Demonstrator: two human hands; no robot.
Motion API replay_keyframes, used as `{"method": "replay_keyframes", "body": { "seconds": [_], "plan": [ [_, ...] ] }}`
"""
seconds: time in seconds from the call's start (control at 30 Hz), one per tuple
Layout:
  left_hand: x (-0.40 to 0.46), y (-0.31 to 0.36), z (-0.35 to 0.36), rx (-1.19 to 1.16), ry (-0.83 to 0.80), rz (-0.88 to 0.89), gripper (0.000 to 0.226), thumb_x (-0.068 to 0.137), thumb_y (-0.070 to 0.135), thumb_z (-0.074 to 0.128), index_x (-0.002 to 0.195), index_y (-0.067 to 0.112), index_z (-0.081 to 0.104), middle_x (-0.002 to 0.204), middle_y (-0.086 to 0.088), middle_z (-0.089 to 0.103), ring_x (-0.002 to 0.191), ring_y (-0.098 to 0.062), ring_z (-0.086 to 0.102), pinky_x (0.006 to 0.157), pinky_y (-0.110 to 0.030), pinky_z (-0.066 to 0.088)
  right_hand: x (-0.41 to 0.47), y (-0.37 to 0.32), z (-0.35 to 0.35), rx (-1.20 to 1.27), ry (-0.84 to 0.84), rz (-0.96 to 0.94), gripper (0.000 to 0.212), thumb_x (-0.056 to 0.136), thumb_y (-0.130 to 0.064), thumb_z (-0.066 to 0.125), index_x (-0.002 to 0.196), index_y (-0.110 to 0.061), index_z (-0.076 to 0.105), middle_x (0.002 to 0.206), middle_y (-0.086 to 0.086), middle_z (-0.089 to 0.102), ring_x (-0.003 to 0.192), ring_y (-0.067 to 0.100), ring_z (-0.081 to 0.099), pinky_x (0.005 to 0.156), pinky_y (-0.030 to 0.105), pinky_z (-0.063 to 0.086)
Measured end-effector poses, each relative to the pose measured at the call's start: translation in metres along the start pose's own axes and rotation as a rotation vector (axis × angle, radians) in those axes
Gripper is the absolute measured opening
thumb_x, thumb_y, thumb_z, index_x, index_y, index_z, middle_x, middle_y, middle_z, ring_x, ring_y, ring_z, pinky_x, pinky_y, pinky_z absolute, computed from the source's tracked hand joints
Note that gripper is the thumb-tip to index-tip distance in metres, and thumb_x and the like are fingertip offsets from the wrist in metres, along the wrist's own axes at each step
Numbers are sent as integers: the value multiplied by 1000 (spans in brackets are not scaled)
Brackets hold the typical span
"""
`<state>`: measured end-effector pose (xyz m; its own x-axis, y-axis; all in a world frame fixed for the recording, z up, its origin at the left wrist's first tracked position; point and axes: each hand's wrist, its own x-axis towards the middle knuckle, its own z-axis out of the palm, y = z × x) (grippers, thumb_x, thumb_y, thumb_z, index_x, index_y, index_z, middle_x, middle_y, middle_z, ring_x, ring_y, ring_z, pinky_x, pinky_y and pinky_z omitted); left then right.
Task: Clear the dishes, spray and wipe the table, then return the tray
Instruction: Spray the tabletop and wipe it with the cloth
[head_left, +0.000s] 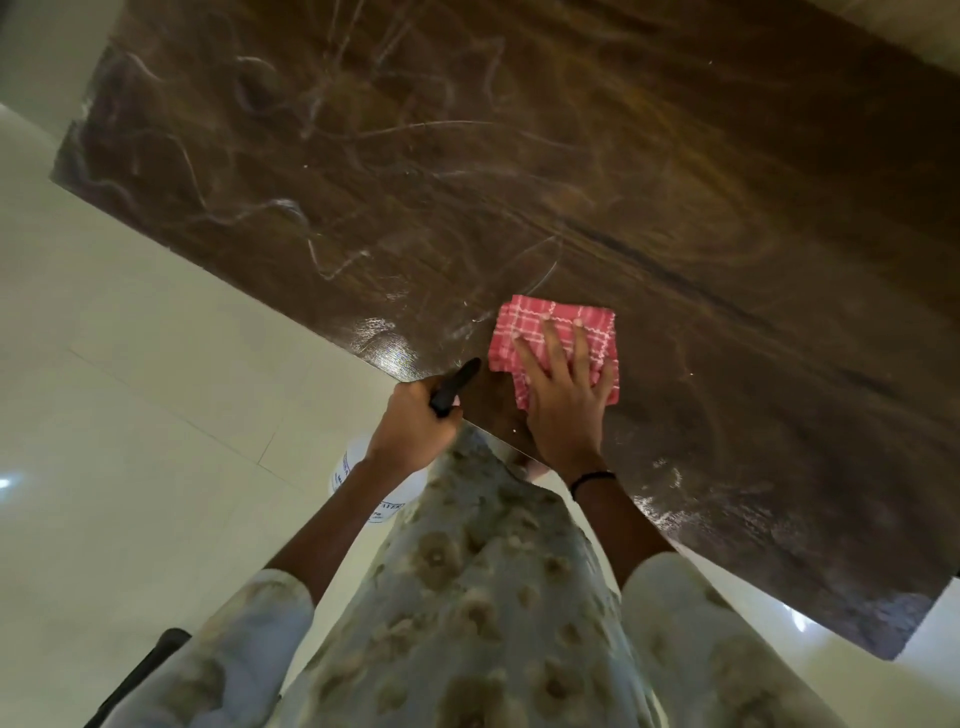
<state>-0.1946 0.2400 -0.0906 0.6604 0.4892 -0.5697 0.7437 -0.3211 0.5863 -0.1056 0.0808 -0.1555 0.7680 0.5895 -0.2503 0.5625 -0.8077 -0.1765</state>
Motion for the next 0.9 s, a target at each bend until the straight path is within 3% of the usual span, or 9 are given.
{"method": "replay_keyframes", "body": {
  "seconds": [0.13, 0.2, 0.27, 0.33, 0.43, 0.57, 0.67, 0.8, 0.9],
  "plan": [
    [16, 10, -6, 21, -91, 30, 14, 74, 10, 57, 60, 13, 53, 45, 2, 36, 41, -16, 28, 49, -26, 28, -13, -37, 17, 33, 32, -195, 61, 81, -35, 65, 138, -34, 44, 152, 1, 36, 141, 33, 27, 110, 61, 11],
    [24, 16, -10, 16, -121, 32, 20, 72, 10, 56, 56, 17, 46, 45, 1, 37, 42, -16, 31, 49, -26, 29, -33, -29, 22, 19, -14, -303, 72, 78, -39, 69, 142, -38, 37, 153, 0, 33, 143, 30, 22, 114, 58, 9],
    [33, 23, -13, 47, -153, 46, 17, 72, 14, 55, 58, 13, 46, 47, -3, 41, 43, -19, 36, 50, -27, 31, -48, -7, 23, -18, -38, -355, 70, 79, -45, 65, 143, -41, 36, 154, -2, 32, 144, 28, 21, 114, 58, 14],
    [42, 32, -14, 93, -178, 55, 16, 77, 14, 59, 64, 9, 52, 49, -10, 47, 44, -28, 45, 51, -29, 34, -51, 18, 20, -53, -47, -322, 66, 81, -48, 62, 142, -41, 37, 153, -2, 32, 144, 28, 23, 111, 58, 19],
    [56, 49, -14, 147, -168, 80, 11, 79, 15, 61, 76, 4, 60, 65, -27, 58, 64, -44, 59, 56, -38, 45, -32, 47, 5, -40, -17, -118, 65, 80, -37, 68, 139, -39, 40, 152, -1, 31, 142, 32, 24, 107, 64, 24],
    [70, 79, -10, 172, -233, 130, 12, 81, 15, 61, 79, 3, 62, 68, -23, 61, 70, -44, 62, 61, -39, 50, 20, 46, -16, 60, 26, 110, 69, 84, -21, 63, 144, -36, 33, 156, 2, 27, 145, 33, 14, 105, 69, 22],
    [77, 103, -5, 206, -283, 151, 12, 83, 14, 60, 80, 2, 61, 65, -9, 52, 68, -38, 60, 63, -37, 49, 34, 38, -16, 82, 38, 116, 65, 88, -20, 58, 145, -36, 33, 158, 0, 22, 146, 32, 11, 105, 68, 22],
    [88, 125, 4, 254, -292, 146, 18, 82, 15, 60, 89, -2, 63, 90, -23, 61, 79, -40, 61, 72, -42, 53, 28, 44, -16, 83, 25, 90, 63, 88, -20, 58, 145, -35, 35, 159, -1, 20, 147, 31, 9, 106, 68, 22],
    [97, 133, 7, 239, -270, 112, 18, 81, 15, 58, 82, -2, 62, 77, -15, 55, 78, -40, 61, 64, -37, 49, 29, 44, -16, 66, 14, 98, 68, 86, -22, 63, 145, -36, 33, 159, -1, 20, 146, 31, 10, 107, 67, 22]
  ]
}}
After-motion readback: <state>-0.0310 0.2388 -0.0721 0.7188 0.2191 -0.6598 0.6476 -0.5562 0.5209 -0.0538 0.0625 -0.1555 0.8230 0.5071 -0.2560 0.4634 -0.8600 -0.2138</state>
